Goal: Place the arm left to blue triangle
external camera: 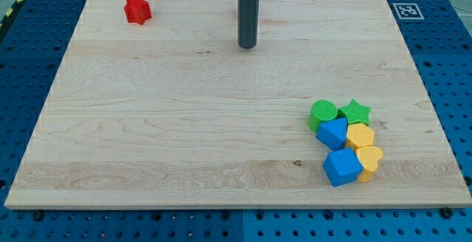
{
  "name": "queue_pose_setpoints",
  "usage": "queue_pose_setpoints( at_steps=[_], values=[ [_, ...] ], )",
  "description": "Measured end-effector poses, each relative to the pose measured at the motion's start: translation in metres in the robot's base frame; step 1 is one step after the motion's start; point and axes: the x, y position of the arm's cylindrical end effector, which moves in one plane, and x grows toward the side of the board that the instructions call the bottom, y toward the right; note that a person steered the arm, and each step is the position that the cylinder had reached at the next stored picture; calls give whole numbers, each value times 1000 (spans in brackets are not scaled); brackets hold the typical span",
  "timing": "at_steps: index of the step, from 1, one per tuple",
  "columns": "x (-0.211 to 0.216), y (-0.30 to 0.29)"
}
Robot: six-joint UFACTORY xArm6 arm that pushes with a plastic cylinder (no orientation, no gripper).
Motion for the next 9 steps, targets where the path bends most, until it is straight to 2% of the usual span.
queue_pose_setpoints(
  at_steps=[1,2,4,7,9],
  values=[
    [0,9],
    [0,47],
    [0,53],
    [1,150],
    [53,182]
  ],
)
